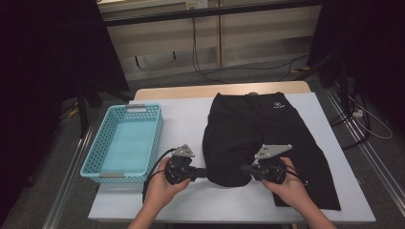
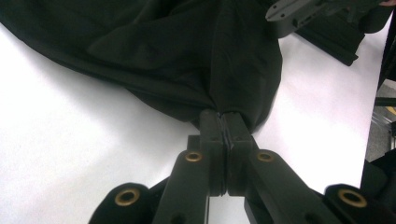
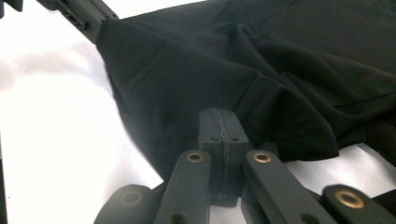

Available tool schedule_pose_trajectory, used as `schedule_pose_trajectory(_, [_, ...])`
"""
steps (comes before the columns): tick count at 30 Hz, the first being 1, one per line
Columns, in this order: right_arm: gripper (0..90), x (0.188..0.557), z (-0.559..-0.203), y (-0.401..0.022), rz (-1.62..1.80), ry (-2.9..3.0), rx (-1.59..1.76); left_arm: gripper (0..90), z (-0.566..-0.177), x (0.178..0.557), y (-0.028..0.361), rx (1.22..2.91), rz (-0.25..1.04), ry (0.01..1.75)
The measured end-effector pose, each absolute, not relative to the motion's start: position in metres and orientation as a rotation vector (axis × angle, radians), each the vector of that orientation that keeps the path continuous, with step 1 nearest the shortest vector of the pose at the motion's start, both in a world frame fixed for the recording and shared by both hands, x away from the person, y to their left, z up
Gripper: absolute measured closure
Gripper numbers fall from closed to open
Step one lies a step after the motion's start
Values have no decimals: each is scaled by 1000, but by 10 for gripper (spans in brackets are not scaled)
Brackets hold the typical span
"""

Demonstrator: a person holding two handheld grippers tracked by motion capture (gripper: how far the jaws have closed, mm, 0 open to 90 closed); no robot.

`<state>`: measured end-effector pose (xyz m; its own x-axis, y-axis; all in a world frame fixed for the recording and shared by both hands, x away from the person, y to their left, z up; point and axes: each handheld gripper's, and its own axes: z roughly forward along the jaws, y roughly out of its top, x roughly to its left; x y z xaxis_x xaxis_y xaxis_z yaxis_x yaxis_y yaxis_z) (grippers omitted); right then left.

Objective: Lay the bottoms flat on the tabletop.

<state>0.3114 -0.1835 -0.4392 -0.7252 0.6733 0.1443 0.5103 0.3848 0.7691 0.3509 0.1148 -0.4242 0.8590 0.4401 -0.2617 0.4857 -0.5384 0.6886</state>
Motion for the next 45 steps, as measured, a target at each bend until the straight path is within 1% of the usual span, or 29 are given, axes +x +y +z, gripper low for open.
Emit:
schedule_pose_trajectory(6, [894,312,-440,-179,1241,2471,1031,885,-425,348,117,2225,-64,671])
schedule_pose_trajectory(12, [803,303,-443,-178,1196,2523,971,881,-426,348,119,2216,-61,684])
schedule_pose_trajectory(16, [675,300,-452,-173,1096,2570,923,880,-426,348,118,2210,-65,686])
schedule_pose_trajectory(19, [652,300,-456,-170,1068,2570,904,880,-426,348,118,2209,-67,687])
schedule_pose_trajectory(21, [666,301,-456,-170,1069,2565,906,880,-427,349,117,2214,-67,689])
schedule_pose_trajectory(22, [695,301,-457,-171,1069,2557,909,880,-428,349,117,2215,-69,686])
schedule_pose_trajectory(25, [851,303,-457,-172,1053,2527,930,880,-428,349,116,2212,-71,687])
schedule_pose_trajectory(27, [898,305,-456,-172,1050,2526,943,880,-427,348,116,2210,-70,681])
schedule_pose_trajectory(30, [900,305,-453,-172,1045,2544,941,880,-424,347,117,2204,-65,676])
schedule_pose_trajectory(38, [900,292,-431,-180,1203,2518,964,879,-418,345,120,2180,-59,670])
schedule_pose_trajectory(45, [900,289,-424,-185,1257,2487,994,882,-419,353,127,2148,-39,720])
